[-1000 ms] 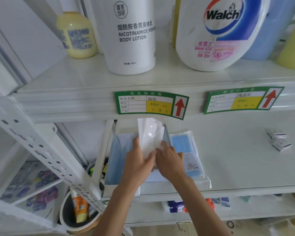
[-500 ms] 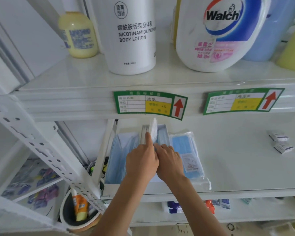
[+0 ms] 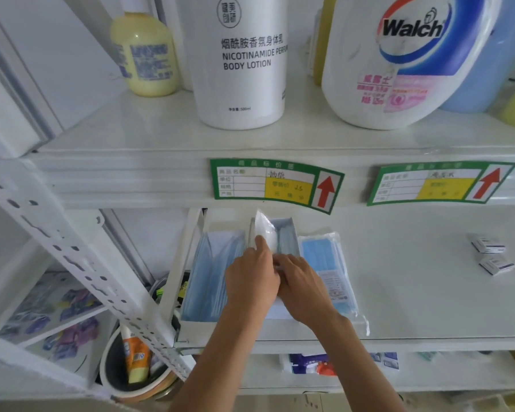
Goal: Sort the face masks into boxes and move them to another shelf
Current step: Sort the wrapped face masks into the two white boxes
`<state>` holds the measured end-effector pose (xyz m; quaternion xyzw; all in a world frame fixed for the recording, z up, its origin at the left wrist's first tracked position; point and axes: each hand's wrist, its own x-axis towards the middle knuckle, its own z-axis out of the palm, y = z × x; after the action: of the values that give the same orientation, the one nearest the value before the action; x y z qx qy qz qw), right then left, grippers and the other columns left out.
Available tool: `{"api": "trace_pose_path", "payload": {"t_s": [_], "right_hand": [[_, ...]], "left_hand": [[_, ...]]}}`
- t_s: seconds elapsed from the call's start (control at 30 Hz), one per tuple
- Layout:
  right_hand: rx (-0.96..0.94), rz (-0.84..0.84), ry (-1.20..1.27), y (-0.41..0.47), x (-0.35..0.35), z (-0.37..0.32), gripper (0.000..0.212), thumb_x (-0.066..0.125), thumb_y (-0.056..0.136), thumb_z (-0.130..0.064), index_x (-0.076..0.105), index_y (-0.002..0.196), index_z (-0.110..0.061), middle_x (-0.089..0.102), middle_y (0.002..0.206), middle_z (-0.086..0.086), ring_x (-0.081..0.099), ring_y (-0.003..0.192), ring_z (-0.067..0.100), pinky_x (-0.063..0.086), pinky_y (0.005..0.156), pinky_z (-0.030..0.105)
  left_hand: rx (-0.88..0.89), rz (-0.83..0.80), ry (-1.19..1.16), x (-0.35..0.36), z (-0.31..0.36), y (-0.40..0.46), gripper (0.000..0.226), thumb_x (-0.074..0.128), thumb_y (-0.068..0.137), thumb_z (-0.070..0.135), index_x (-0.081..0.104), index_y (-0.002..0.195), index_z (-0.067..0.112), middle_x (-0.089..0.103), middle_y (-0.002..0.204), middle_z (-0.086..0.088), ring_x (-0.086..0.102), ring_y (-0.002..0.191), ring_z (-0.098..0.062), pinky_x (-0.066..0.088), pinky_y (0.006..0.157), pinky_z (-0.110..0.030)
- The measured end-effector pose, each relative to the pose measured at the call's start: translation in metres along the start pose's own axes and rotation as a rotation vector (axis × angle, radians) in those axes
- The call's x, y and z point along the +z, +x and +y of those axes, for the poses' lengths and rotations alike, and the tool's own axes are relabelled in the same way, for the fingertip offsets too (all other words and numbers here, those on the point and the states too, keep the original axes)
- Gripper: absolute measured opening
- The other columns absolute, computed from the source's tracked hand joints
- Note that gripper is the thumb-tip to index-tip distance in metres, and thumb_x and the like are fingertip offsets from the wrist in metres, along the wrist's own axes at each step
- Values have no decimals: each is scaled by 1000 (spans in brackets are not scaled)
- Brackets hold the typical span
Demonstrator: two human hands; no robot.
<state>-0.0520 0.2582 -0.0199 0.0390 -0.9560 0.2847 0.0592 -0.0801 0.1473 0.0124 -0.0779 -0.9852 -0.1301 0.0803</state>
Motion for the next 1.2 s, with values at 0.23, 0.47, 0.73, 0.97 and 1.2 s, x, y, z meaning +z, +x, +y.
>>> {"api": "trace_pose_path", "payload": {"t_s": [0.23, 0.47, 0.73, 0.97, 1.2], "right_hand": [[164, 30, -217, 5, 9, -15, 14, 59, 90, -14, 58, 96, -27, 42, 70, -15, 54, 96, 18, 41, 66, 32], [197, 130, -138, 3, 13, -21, 37, 38, 98, -34, 44, 63, -27, 37, 58, -13, 44, 73, 16, 29, 51, 28], [173, 16, -2, 4, 6, -4, 5, 58, 83, -27, 56, 83, -22, 59, 85, -11, 48, 85, 12, 40, 58, 32], [25, -50, 113, 1, -2, 15, 19, 35, 105, -23, 53, 104, -29, 48, 82, -18, 42, 79, 3, 40, 67, 30], [37, -48, 112, 0, -4, 7, 31, 47, 90, -7, 50, 102, -35, 54, 84, -12, 51, 78, 8, 53, 70, 42]], "left_hand": [[26, 25, 67, -12, 8, 7, 37, 54, 94, 17, 46, 130, 15, 70, 93, -7, 71, 81, -29, 40, 56, -33], [-4, 121, 103, -22, -8, 26, 27, 59, 93, 23, 54, 119, 19, 68, 89, -4, 68, 78, -26, 35, 56, -31], [80, 72, 35, 1, 2, 18, 34, 51, 96, 23, 47, 129, 18, 70, 89, -6, 70, 77, -29, 40, 55, -32], [156, 6, 171, -11, 3, 14, 14, 56, 95, 19, 54, 108, 15, 72, 87, -4, 74, 78, -28, 37, 54, -30], [149, -91, 164, 2, 15, 12, 5, 51, 97, 14, 53, 101, 13, 73, 91, -3, 73, 81, -26, 37, 58, -31]]}}
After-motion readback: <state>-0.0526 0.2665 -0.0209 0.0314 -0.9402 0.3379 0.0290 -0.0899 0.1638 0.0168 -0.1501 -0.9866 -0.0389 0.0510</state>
